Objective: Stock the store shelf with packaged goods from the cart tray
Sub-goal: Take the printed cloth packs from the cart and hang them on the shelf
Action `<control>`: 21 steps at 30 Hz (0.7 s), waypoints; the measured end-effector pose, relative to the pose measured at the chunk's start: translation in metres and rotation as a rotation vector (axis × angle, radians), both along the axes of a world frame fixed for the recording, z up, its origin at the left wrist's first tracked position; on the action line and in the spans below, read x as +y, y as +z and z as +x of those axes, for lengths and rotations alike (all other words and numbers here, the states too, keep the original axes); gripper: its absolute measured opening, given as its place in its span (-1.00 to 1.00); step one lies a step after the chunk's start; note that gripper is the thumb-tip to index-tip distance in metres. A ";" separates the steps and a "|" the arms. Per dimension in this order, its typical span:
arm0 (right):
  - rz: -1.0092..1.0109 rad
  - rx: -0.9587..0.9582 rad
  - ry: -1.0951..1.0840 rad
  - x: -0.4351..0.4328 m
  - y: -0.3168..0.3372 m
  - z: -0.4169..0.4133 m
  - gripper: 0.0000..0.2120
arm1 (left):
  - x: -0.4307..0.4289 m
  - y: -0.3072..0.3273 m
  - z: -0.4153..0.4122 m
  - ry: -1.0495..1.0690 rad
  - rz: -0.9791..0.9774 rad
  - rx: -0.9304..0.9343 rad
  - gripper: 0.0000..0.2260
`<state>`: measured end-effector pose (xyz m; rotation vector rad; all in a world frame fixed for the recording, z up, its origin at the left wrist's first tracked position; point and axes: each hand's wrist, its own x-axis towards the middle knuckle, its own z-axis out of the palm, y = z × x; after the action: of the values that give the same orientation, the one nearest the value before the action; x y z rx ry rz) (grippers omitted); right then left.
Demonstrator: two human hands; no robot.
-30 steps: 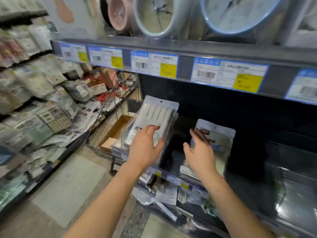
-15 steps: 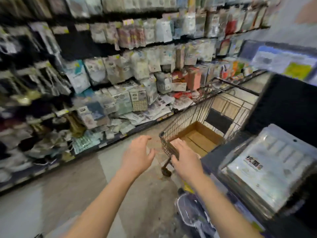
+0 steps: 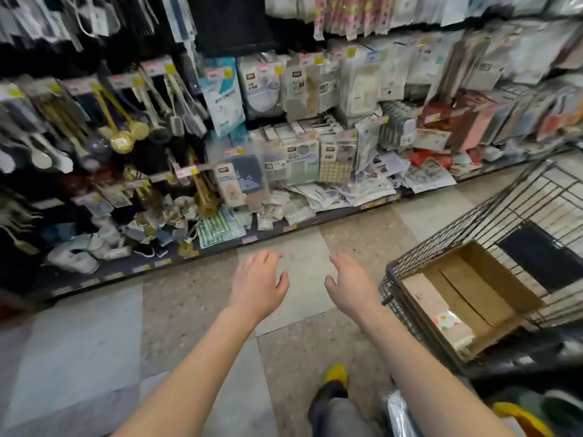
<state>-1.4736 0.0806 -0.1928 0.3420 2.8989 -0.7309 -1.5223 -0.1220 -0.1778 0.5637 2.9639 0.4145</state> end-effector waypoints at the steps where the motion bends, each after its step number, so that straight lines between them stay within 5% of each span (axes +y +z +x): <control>1: 0.000 -0.005 0.011 0.002 -0.005 -0.020 -0.51 | 0.001 -0.006 -0.017 0.013 -0.013 -0.001 -0.57; 13: -0.059 -0.074 0.030 0.110 -0.045 -0.272 -0.60 | 0.118 -0.010 -0.267 -0.024 -0.229 -0.047 -0.55; 21: -0.052 -0.095 -0.124 0.228 -0.056 -0.378 -0.44 | 0.239 -0.023 -0.403 -0.152 -0.189 -0.066 -0.63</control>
<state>-1.8512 0.3085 -0.2488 0.5397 2.7839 -0.7848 -1.9256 0.1173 -0.2006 0.7308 2.8307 0.1337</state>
